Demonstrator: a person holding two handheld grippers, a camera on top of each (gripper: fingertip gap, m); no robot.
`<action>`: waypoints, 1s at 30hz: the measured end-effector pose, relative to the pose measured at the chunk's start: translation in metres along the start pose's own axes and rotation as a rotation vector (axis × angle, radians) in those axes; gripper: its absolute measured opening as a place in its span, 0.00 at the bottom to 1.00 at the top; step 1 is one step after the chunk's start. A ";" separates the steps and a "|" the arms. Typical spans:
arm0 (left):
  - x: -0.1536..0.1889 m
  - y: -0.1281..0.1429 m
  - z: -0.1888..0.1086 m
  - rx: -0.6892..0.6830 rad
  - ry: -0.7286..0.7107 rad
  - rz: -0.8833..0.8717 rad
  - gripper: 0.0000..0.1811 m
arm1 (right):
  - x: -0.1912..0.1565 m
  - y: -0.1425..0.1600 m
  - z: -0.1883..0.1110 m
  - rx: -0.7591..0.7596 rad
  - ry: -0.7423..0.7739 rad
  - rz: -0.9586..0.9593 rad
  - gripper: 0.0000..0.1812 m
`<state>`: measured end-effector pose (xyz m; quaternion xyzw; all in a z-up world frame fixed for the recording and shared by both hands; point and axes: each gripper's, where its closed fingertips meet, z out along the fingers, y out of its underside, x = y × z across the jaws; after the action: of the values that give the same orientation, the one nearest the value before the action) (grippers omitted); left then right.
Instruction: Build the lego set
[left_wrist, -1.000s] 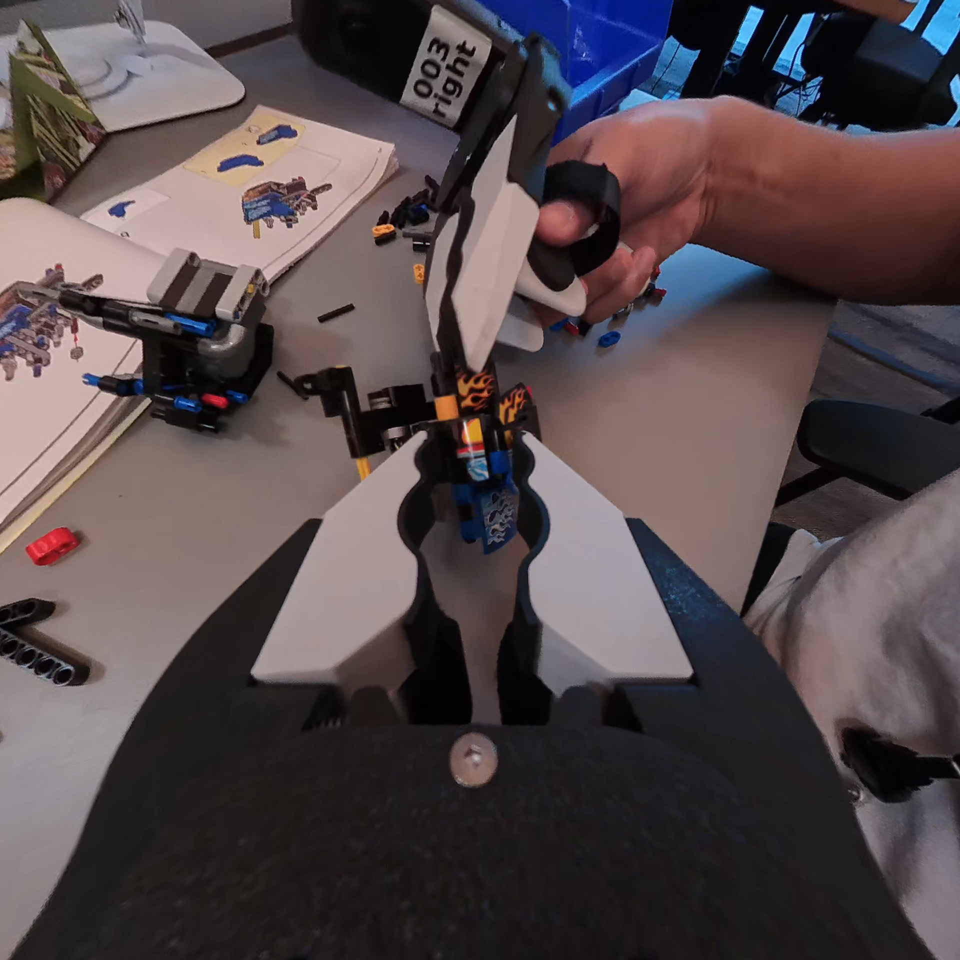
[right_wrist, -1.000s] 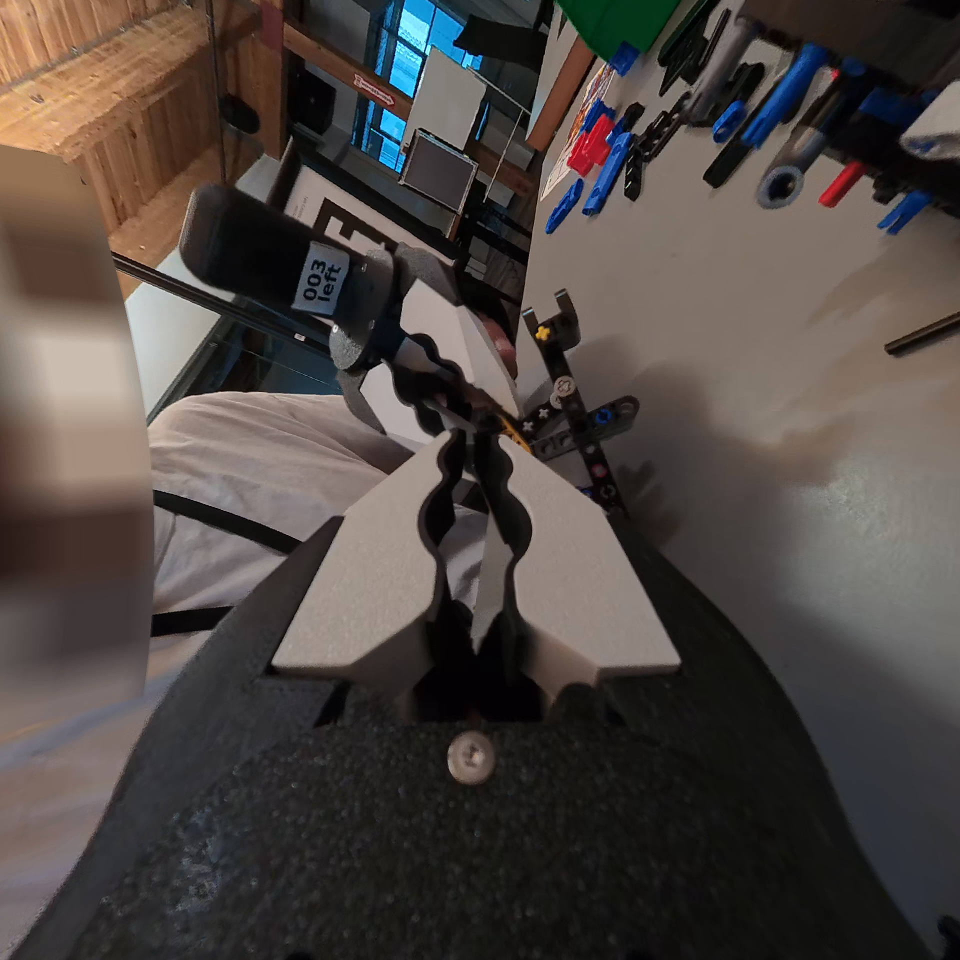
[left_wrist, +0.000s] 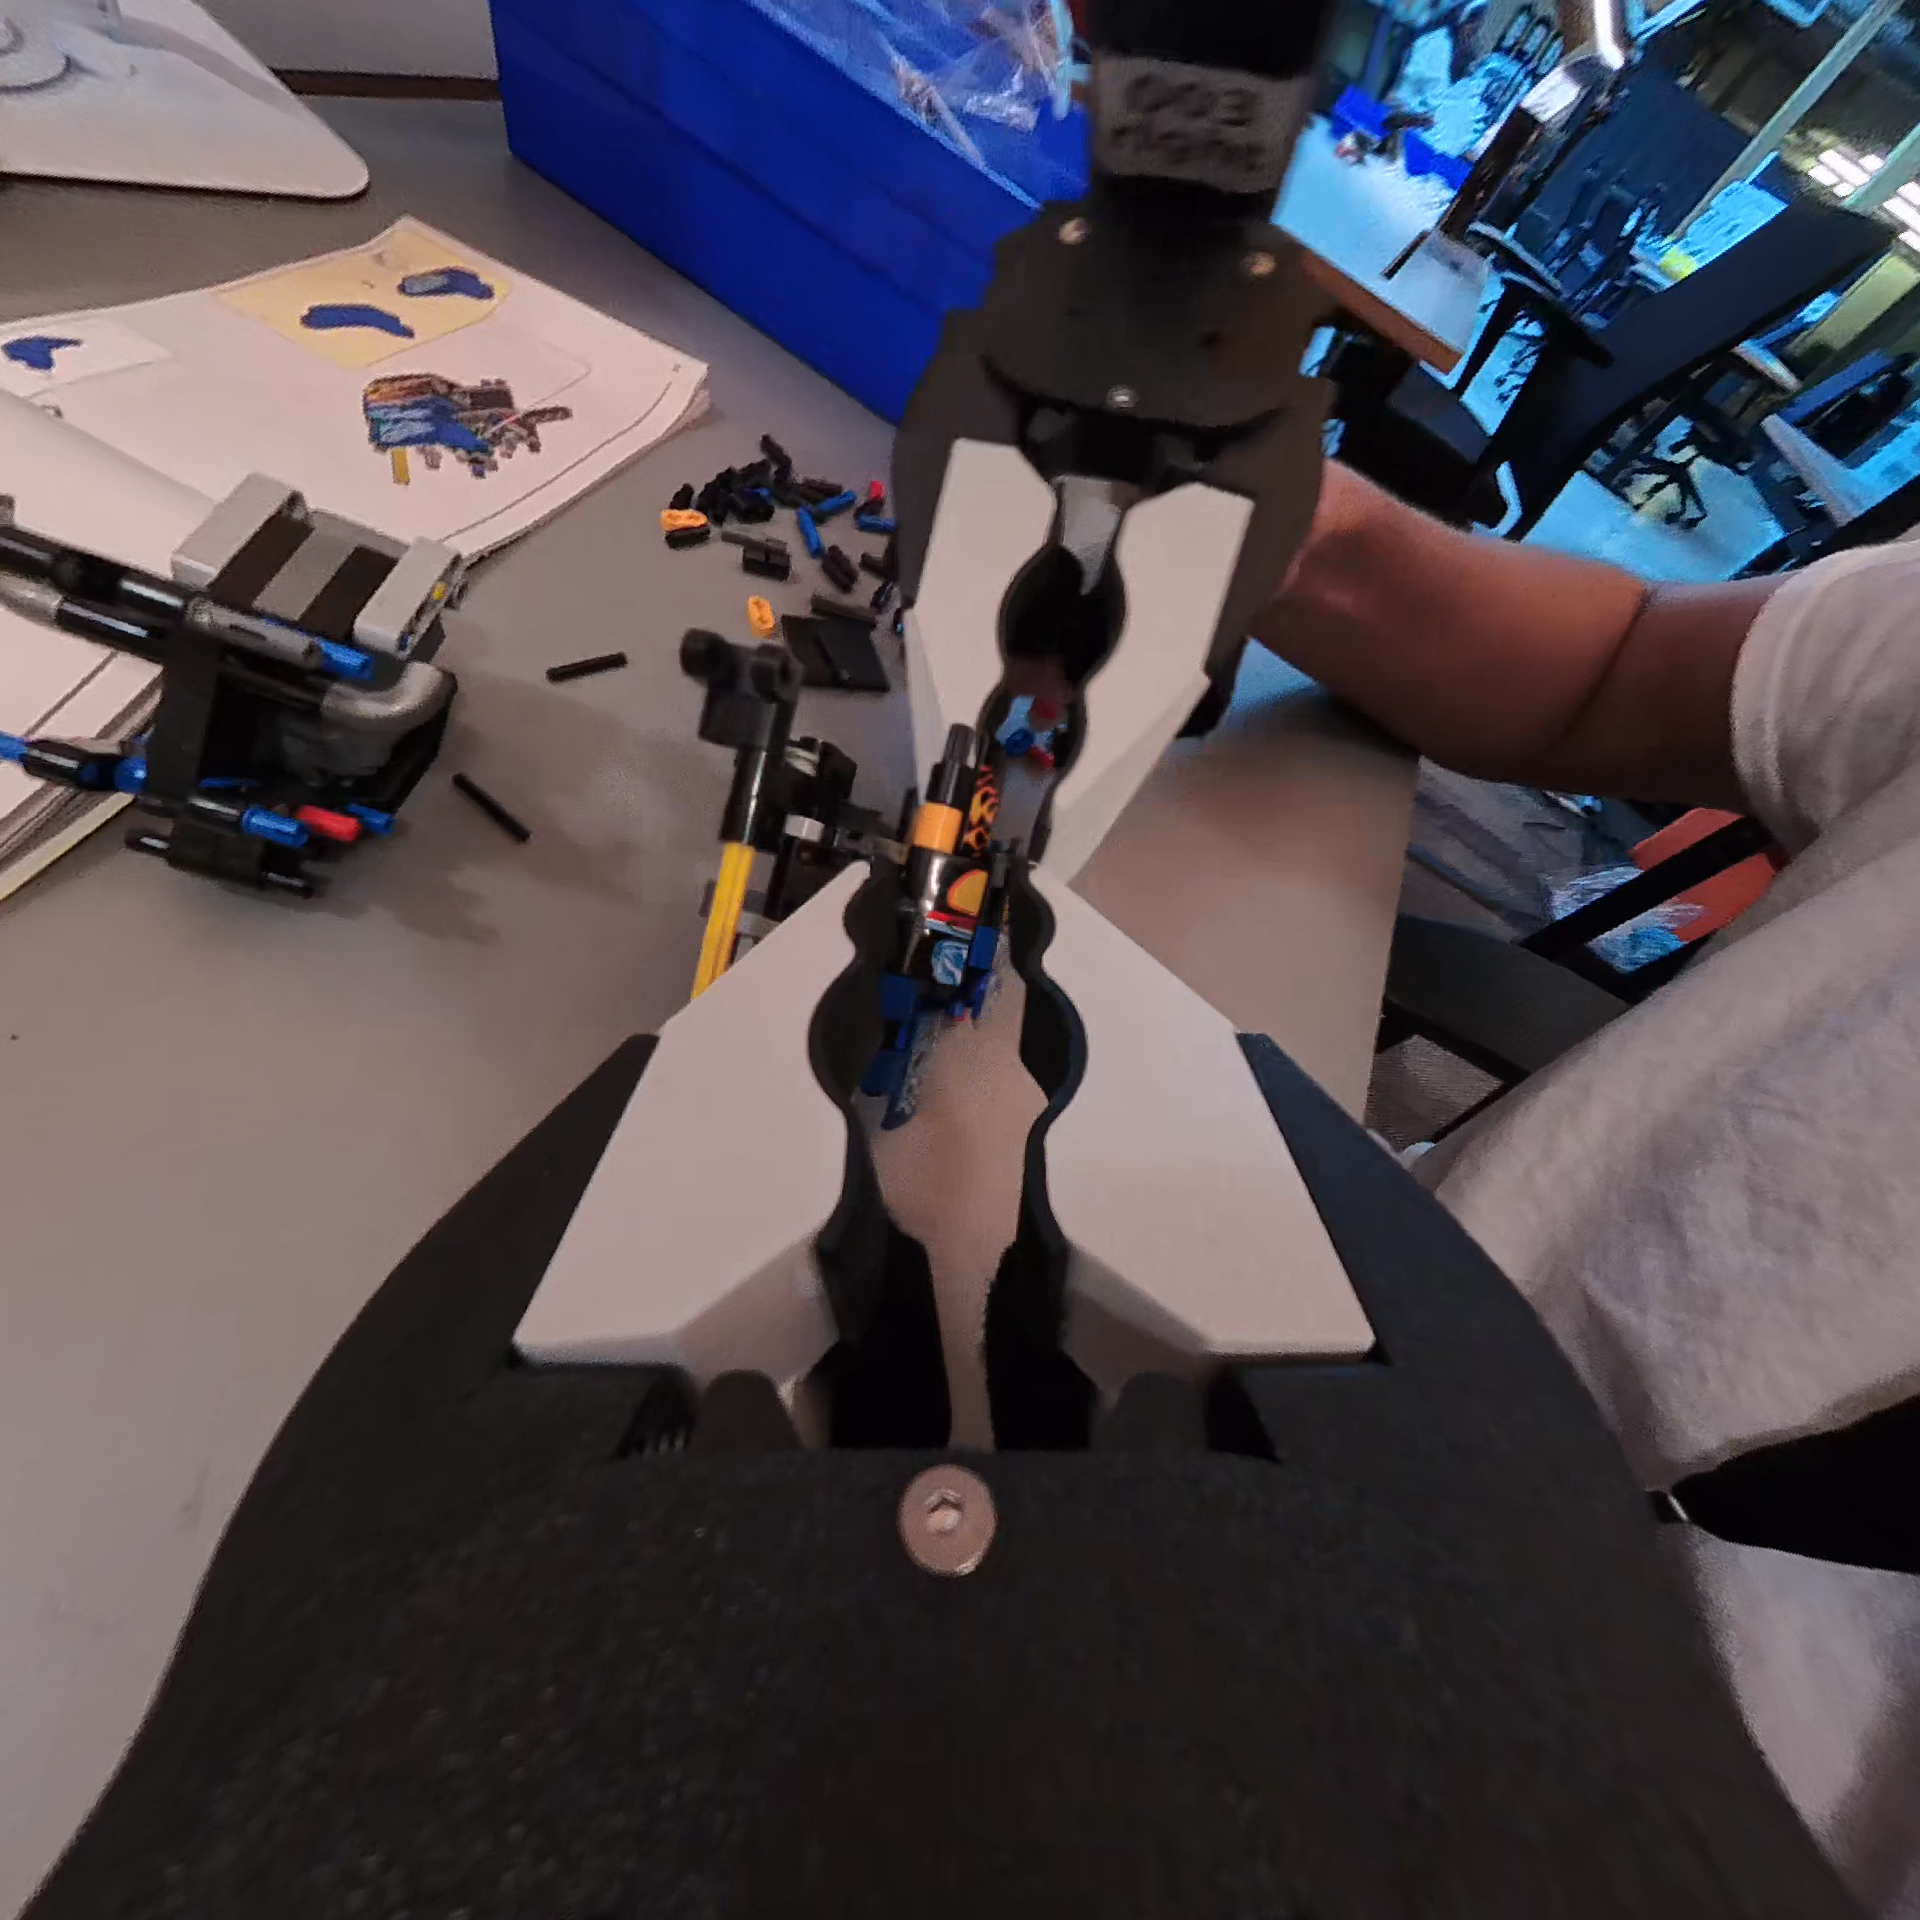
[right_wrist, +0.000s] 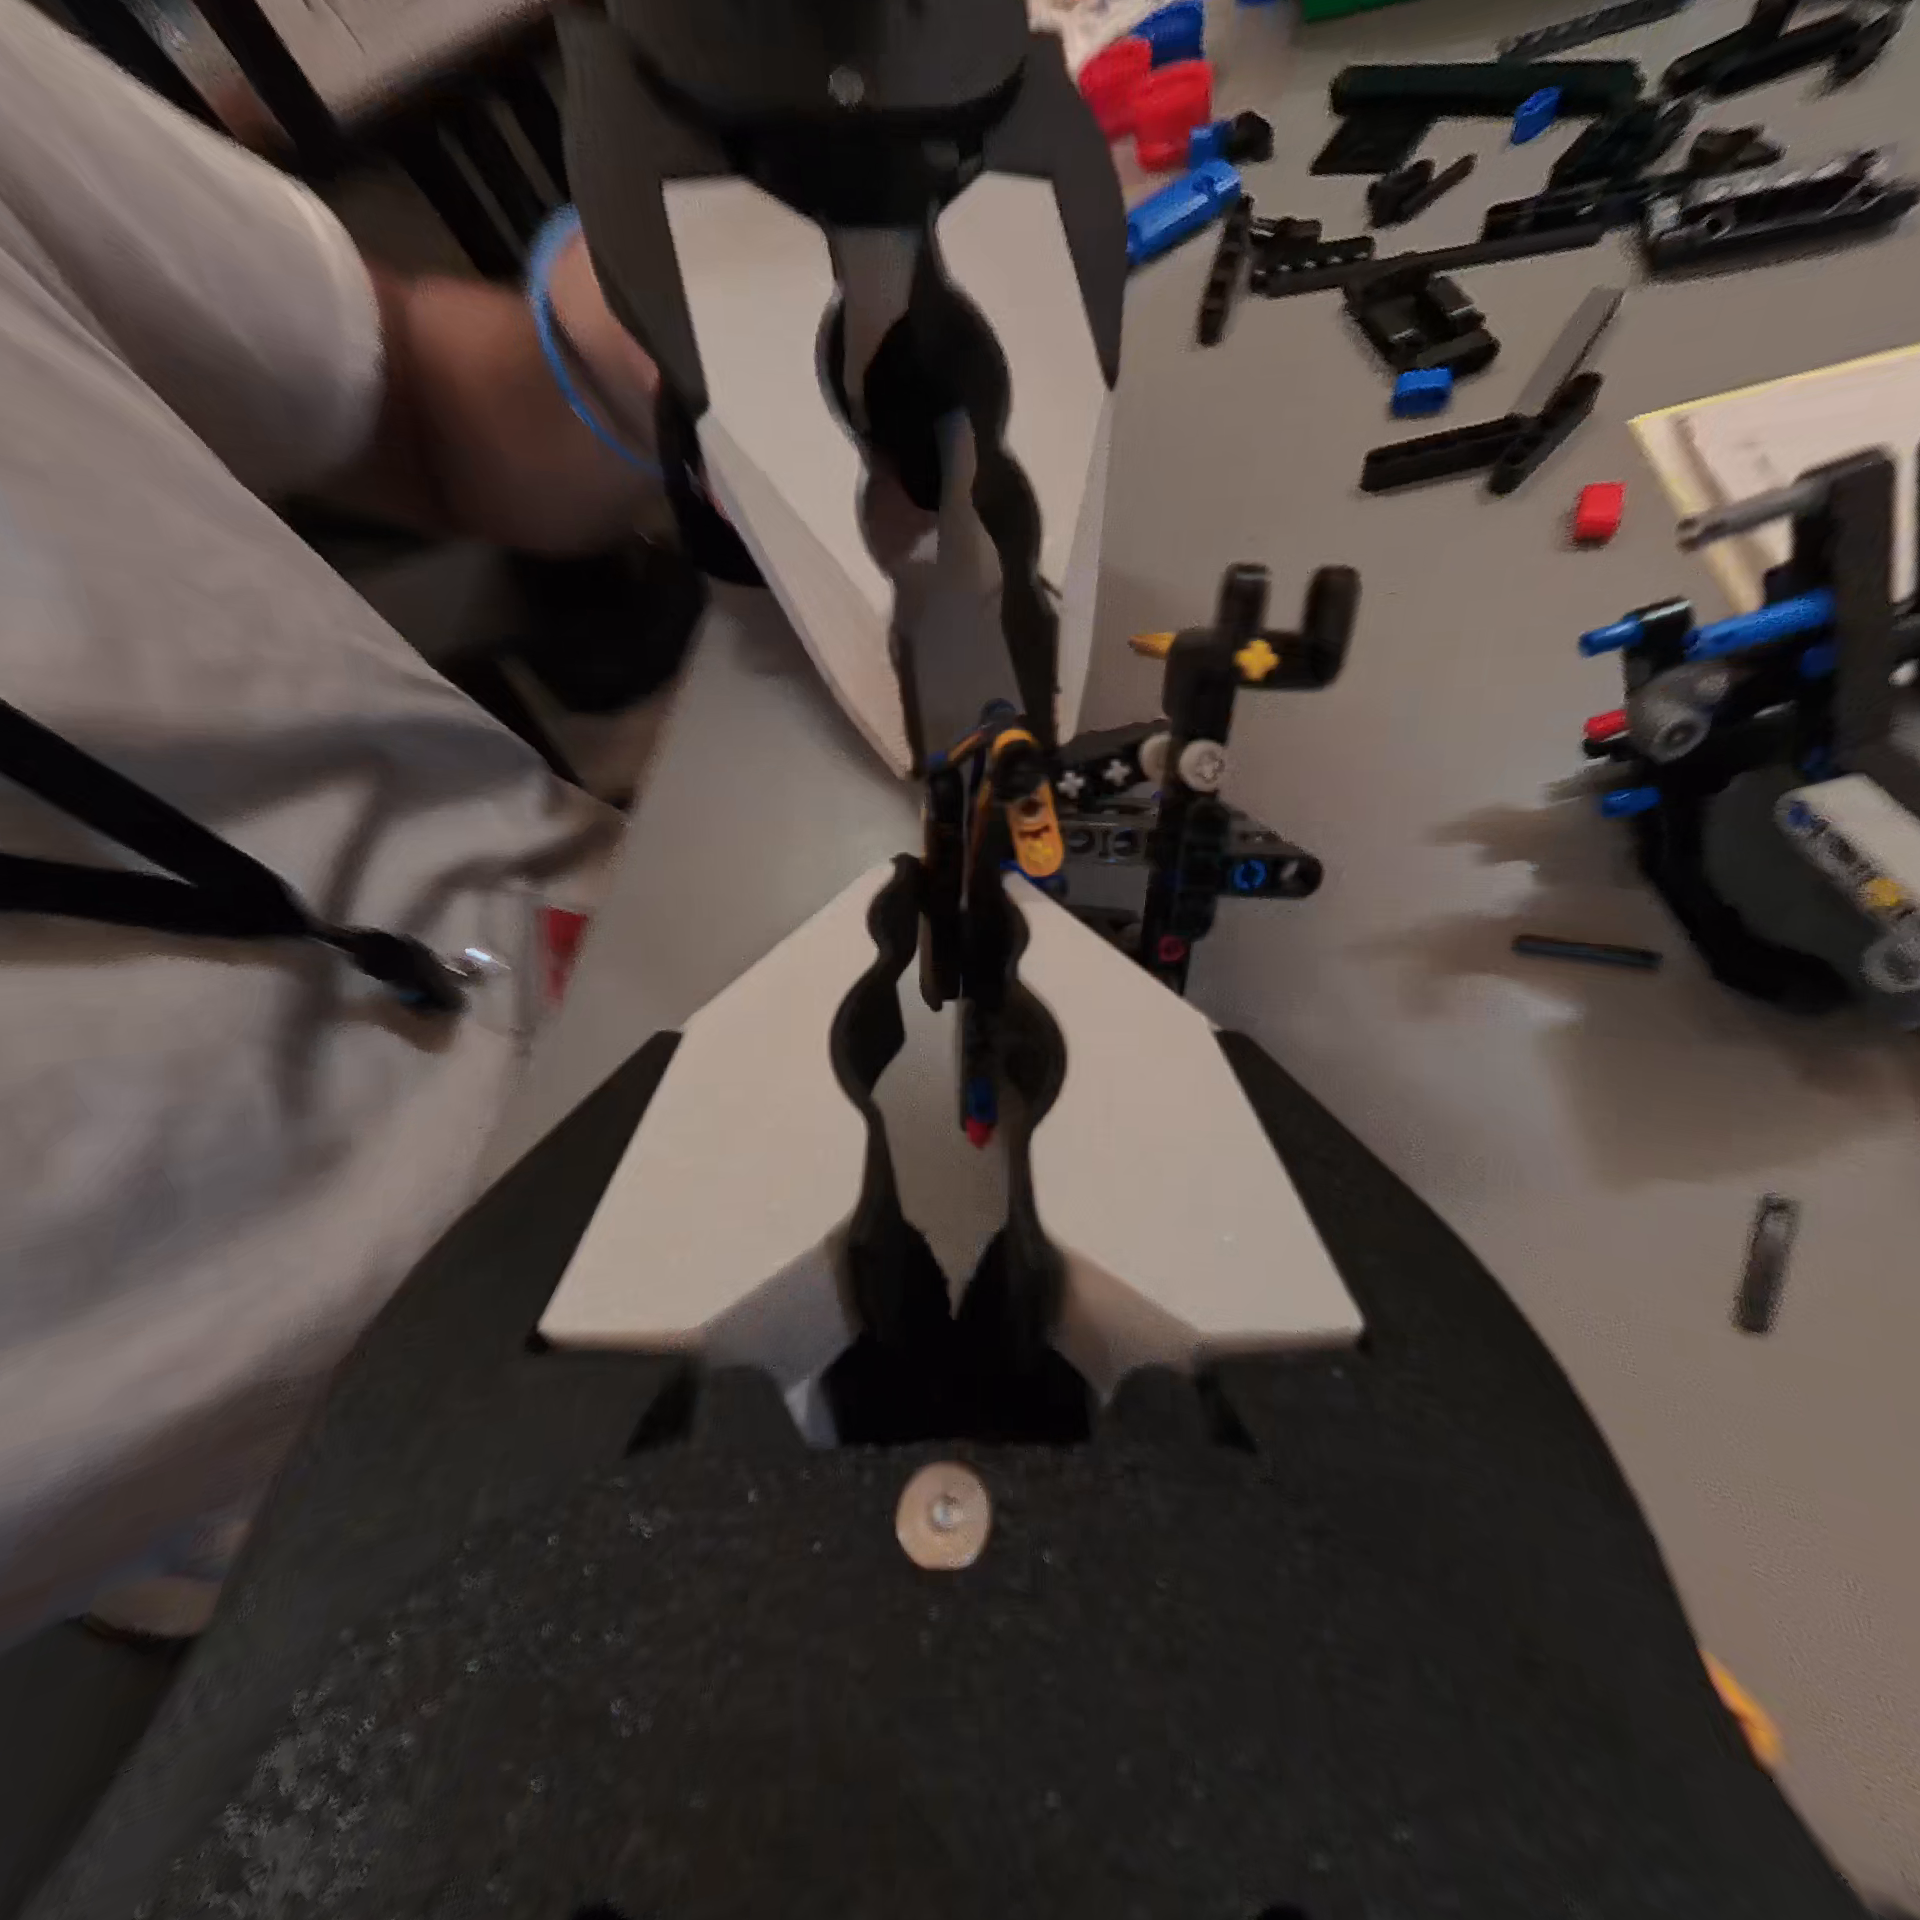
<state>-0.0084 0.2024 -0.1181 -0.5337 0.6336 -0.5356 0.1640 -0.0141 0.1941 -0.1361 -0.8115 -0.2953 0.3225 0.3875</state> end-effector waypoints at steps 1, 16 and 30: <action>0.003 -0.002 -0.001 0.001 0.015 0.001 0.10 | -0.002 -0.002 -0.002 0.018 -0.052 0.059 0.06; -0.009 0.019 -0.045 -0.178 -0.014 0.811 0.20 | -0.042 -0.035 -0.041 0.248 -0.768 0.624 0.05; 0.061 -0.037 -0.044 0.416 -0.067 0.869 0.15 | -0.076 -0.073 -0.075 0.509 -1.200 0.598 0.05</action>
<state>-0.0466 0.1779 -0.0480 -0.1922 0.6718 -0.5154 0.4961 -0.0215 0.1443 -0.0165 -0.4248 -0.1383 0.8644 0.2306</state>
